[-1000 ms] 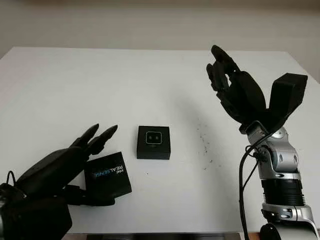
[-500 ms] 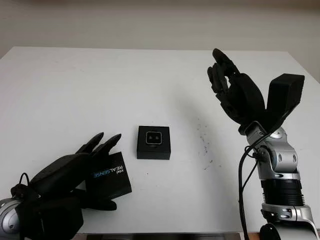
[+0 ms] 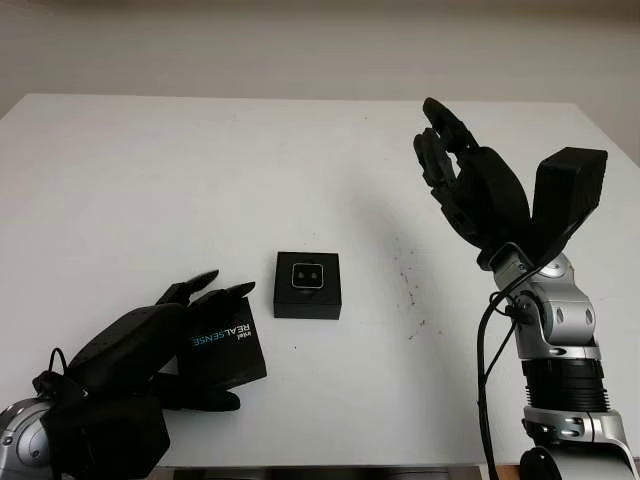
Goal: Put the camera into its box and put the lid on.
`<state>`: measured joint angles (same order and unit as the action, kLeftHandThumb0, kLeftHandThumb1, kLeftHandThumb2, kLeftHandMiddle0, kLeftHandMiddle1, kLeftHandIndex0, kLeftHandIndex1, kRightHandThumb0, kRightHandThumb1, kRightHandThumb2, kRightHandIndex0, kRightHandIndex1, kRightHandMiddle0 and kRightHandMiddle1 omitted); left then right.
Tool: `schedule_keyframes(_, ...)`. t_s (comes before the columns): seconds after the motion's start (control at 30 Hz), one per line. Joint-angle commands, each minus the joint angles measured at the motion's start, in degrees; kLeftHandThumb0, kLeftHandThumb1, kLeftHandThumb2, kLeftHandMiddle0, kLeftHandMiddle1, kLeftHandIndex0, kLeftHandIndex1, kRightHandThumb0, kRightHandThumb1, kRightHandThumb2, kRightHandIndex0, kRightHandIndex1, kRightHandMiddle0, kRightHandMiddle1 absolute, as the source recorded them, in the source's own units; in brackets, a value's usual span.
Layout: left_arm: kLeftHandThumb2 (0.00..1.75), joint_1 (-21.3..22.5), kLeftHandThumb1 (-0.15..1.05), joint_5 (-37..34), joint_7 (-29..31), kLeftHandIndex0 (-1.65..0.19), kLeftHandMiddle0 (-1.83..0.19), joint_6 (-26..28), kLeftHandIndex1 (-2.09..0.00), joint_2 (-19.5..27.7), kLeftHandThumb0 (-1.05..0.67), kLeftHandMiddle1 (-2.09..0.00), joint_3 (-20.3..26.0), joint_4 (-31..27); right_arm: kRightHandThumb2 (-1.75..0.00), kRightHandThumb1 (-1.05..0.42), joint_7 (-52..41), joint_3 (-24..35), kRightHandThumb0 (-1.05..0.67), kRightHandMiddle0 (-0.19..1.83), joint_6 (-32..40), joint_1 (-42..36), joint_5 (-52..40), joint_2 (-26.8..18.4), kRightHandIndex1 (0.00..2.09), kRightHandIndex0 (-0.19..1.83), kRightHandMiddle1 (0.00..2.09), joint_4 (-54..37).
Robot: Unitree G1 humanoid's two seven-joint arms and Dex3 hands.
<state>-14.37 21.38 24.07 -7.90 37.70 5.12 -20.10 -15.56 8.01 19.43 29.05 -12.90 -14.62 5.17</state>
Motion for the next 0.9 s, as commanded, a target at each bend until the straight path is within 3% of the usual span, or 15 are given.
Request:
schedule_keyframes(0.0,0.08,0.11,1.04,0.19,0.19,-0.22,-0.23,0.44,-1.22,-0.11,-0.23,-1.37,-0.51,-0.26,-0.52,-1.05,-0.47,0.09,-0.61,-0.19,-0.12,0.24,-0.18,-0.67,0.04,-0.07,0.27,-0.92)
schedule_keyframes(0.07,0.10,0.34,1.05,0.55,0.01,-0.17,-0.19,0.19,-1.35,0.15,-0.23,-1.47,-0.37,-0.37,-0.52,-1.05,-0.70,0.07,-0.61,-0.19,-0.20,0.30,-0.14,-0.67,0.04,-0.07,0.26,-0.74)
schedule_keyframes(0.2,0.11,0.71,1.05,0.33,-0.83,-0.12,-0.18,-1.01,-1.42,0.20,-0.24,-1.55,0.58,-0.45,-0.53,-1.05,-0.57,-0.45,-0.60,-0.19,-0.65,0.24,0.83,-0.70,0.05,-0.06,0.26,-0.73)
schedule_keyframes(0.37,0.09,2.79,1.05,0.36,-1.69,-0.11,-0.18,0.09,-1.43,0.01,-0.25,-1.67,2.28,-2.70,-0.55,-1.05,-0.60,-0.66,-0.59,-0.19,0.09,0.20,1.05,-0.52,0.05,-0.06,0.26,-1.02)
schedule_keyframes(0.53,0.06,6.34,1.04,3.14,-7.74,-0.19,-0.27,0.74,-1.37,-1.35,-0.27,-1.67,5.31,-3.41,-0.53,-1.05,-0.28,-0.54,-0.59,-0.19,1.34,-0.07,0.43,-0.16,0.05,-0.06,0.26,-1.60)
schedule_keyframes(0.67,0.05,11.05,1.02,6.96,-9.93,-0.24,-0.29,5.96,-1.34,-2.15,-0.26,-1.73,6.10,-5.19,-0.52,-1.05,-0.07,-0.54,-0.59,-0.17,1.02,-0.43,0.37,0.05,0.05,-0.05,0.26,-1.65)
schedule_keyframes(0.87,0.05,20.04,0.99,8.58,-3.49,-0.29,-0.38,19.75,-1.31,-2.01,-0.23,-1.55,4.41,-11.04,-0.55,-1.05,-1.60,-0.91,-0.59,-0.19,0.05,-0.83,0.38,-0.25,0.04,-0.07,0.24,-1.40)
